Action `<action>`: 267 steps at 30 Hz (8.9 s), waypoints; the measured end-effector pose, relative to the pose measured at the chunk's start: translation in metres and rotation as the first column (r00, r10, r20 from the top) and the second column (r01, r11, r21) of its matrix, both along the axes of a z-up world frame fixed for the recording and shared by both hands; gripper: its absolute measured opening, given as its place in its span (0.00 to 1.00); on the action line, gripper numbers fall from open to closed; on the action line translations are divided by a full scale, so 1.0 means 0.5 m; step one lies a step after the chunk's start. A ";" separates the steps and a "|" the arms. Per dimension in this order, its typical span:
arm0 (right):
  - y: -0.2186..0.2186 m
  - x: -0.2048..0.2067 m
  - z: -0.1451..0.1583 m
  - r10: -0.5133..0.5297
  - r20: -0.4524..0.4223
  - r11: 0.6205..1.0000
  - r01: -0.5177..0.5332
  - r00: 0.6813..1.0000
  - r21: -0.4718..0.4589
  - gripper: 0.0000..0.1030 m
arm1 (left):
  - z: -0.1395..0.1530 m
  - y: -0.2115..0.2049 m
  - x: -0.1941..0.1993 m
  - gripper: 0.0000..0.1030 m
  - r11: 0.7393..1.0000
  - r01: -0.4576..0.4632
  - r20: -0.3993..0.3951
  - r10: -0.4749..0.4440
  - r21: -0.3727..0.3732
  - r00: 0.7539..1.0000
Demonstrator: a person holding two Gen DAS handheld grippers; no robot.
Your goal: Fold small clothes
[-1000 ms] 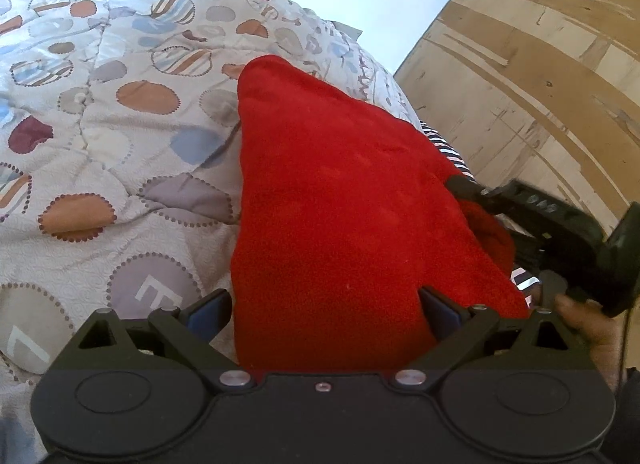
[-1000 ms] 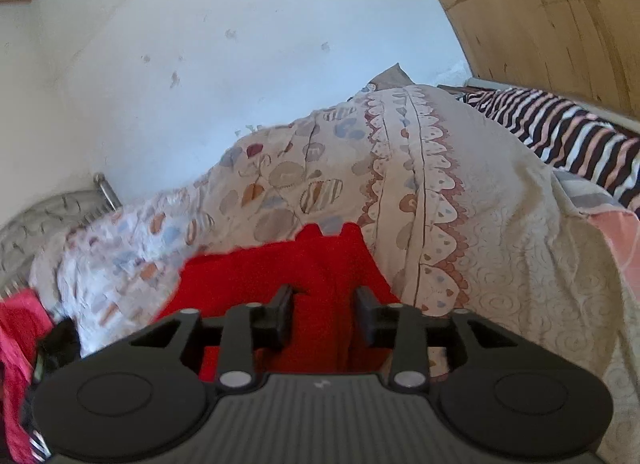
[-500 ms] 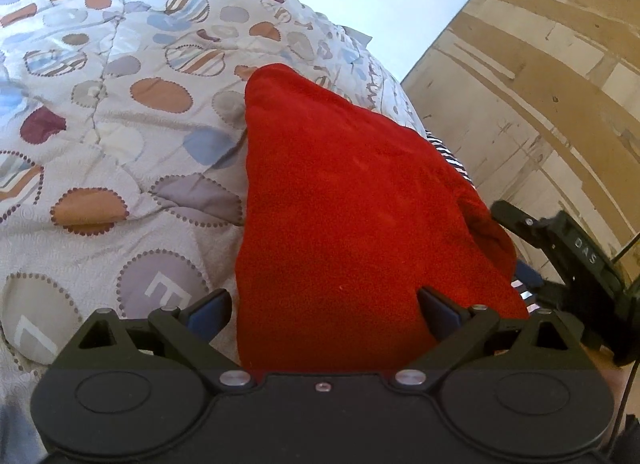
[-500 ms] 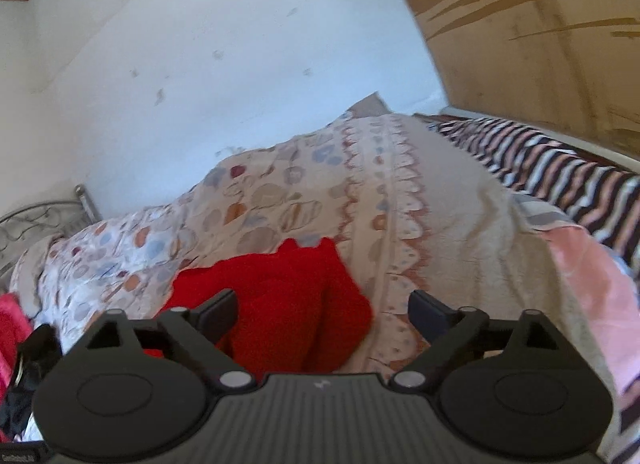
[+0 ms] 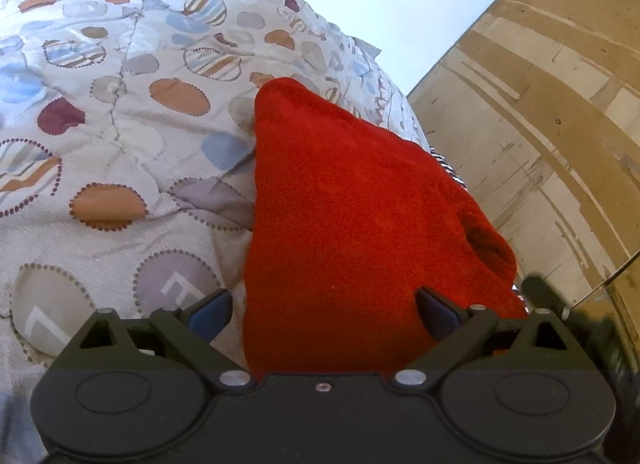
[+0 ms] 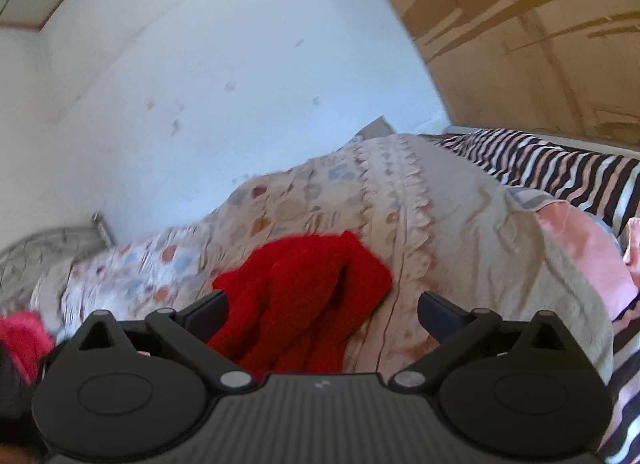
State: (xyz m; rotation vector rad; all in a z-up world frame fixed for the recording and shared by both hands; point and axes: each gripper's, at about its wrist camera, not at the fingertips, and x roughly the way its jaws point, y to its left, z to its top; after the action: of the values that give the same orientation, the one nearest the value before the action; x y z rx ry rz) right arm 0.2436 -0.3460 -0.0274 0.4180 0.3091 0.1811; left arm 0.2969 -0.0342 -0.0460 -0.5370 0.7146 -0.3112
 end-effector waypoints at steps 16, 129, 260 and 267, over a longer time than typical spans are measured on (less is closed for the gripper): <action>-0.012 -0.025 -0.047 -0.047 -0.015 0.995 0.046 0.999 -0.088 1.00 | 0.042 0.015 0.062 0.94 0.990 -0.033 0.044 0.027 0.140 0.999; 0.293 0.232 0.293 0.483 0.265 0.875 -0.470 0.834 -0.116 0.22 | 0.372 0.235 -0.050 0.25 0.948 -0.263 0.402 0.172 0.182 0.899; 0.286 -0.389 0.083 0.183 0.270 0.947 -0.096 0.945 -0.306 1.00 | 0.134 0.207 -0.577 0.99 0.790 -0.505 0.441 0.338 0.347 0.832; 0.287 -0.389 0.084 0.183 0.268 0.947 -0.096 0.946 -0.306 1.00 | 0.134 0.208 -0.577 0.99 0.790 -0.504 0.441 0.337 0.348 0.832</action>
State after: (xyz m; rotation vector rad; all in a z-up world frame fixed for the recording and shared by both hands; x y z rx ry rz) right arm 0.0489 -0.2025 0.0143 0.0742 0.0687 0.3303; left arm 0.0085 0.0696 0.0210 -0.1706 0.2709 0.1914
